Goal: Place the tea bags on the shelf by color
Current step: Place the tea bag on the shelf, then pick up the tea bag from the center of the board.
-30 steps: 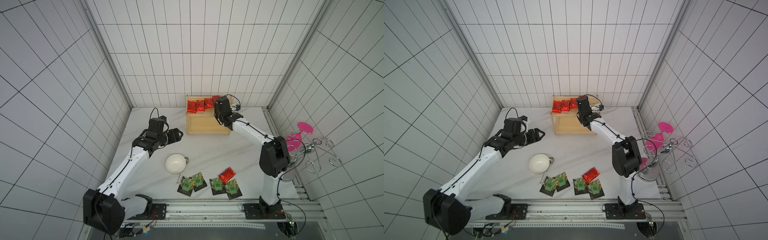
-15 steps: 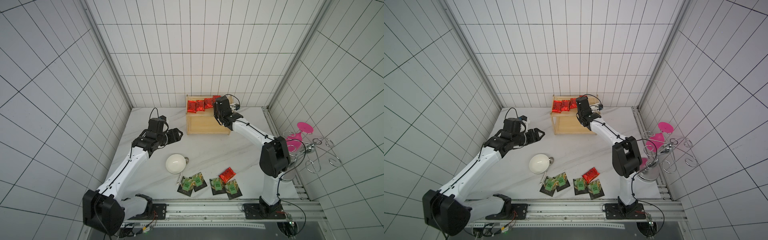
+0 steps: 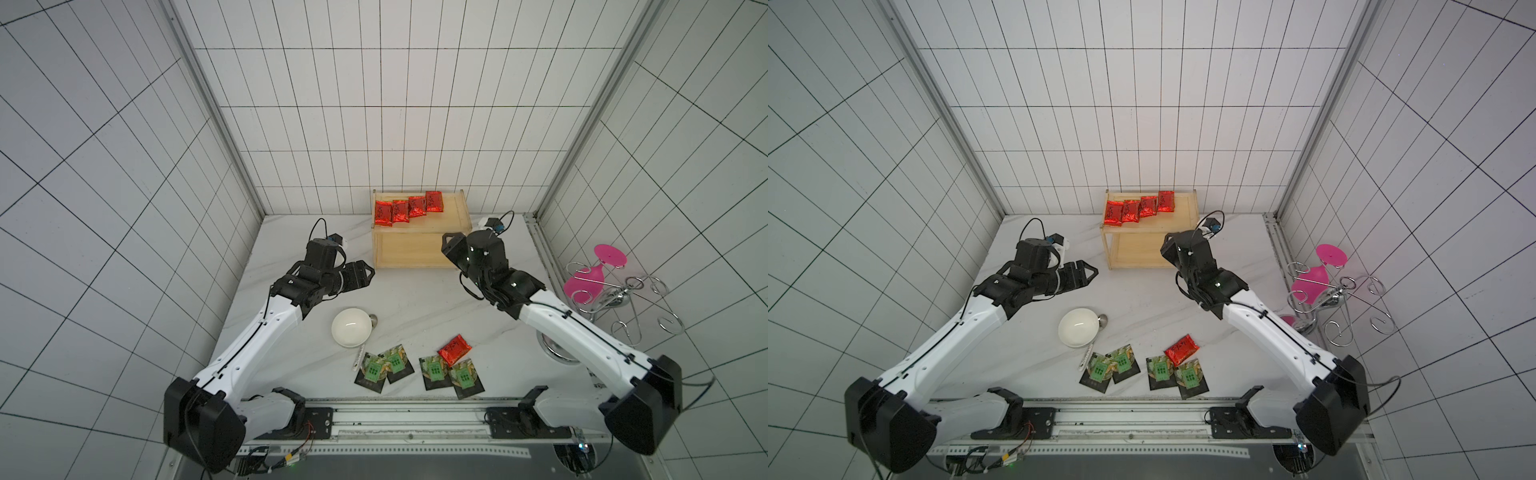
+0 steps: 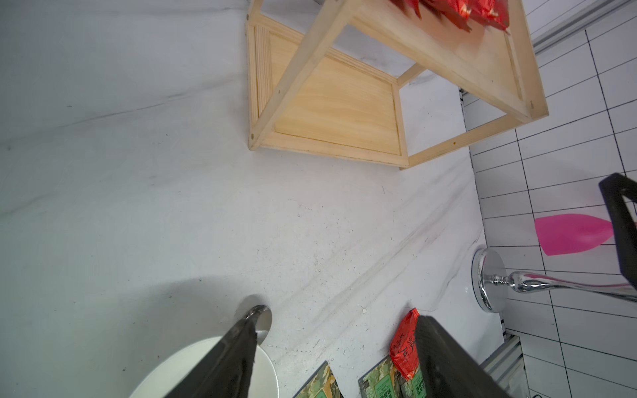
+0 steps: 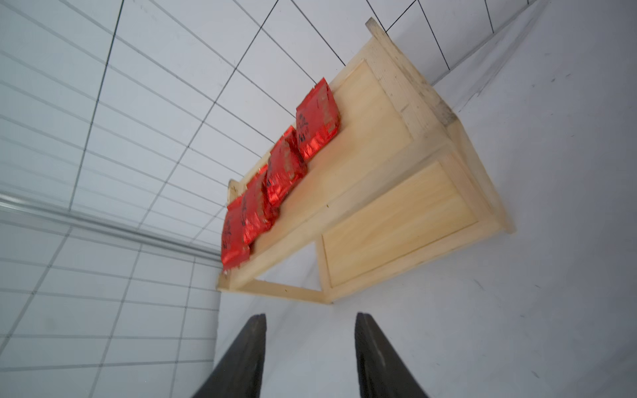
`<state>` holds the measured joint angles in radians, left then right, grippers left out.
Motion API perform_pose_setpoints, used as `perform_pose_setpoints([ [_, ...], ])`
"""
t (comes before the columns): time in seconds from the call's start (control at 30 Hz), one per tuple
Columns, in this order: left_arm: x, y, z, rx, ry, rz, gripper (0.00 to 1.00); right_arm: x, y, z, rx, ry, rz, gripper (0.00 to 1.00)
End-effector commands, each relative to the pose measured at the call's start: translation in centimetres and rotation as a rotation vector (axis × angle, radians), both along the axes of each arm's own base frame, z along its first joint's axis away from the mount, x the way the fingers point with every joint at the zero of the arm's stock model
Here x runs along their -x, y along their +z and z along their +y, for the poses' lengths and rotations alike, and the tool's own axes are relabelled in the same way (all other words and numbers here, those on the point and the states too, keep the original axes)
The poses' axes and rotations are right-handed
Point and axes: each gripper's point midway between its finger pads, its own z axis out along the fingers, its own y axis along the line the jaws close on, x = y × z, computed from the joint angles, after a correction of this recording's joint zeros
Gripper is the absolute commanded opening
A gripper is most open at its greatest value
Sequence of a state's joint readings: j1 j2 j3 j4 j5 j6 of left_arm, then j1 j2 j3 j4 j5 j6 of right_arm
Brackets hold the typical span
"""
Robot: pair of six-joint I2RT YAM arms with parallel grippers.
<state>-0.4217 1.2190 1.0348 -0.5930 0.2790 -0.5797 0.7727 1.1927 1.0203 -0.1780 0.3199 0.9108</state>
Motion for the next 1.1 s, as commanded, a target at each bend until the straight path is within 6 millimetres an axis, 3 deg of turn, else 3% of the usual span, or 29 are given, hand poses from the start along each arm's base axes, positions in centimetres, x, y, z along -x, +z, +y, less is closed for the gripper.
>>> perform_pose_setpoints([
  [0.0,1.2,-2.8,-2.4,-0.021,-0.046,0.063,0.77,5.1,-10.4,-3.1,0.440,0.154,0.149,0.42],
  [0.1,1.2,-4.7,-3.4,-0.045,-0.053,0.109,0.77,9.5,-16.2,-4.1,0.522,0.285,0.296,0.43],
  [0.17,0.9,-5.2,-3.4,-0.064,-0.041,0.129,0.78,11.8,-18.3,-4.2,0.577,0.353,0.319,0.47],
  [0.43,0.0,-6.7,-4.8,-0.044,-0.039,0.168,0.79,16.6,-20.8,-5.6,0.696,0.448,0.348,0.71],
  [0.53,0.0,-7.0,-4.9,-0.046,-0.043,0.175,0.79,17.8,-21.5,-5.9,0.698,0.458,0.359,0.80],
  [0.77,0.2,-7.3,-4.8,-0.050,-0.046,0.181,0.79,18.8,-22.9,-4.6,0.646,0.491,0.386,0.90],
  [1.07,0.2,-8.1,-5.0,-0.058,-0.053,0.201,0.79,18.3,-24.5,-3.0,0.633,0.521,0.419,0.86],
])
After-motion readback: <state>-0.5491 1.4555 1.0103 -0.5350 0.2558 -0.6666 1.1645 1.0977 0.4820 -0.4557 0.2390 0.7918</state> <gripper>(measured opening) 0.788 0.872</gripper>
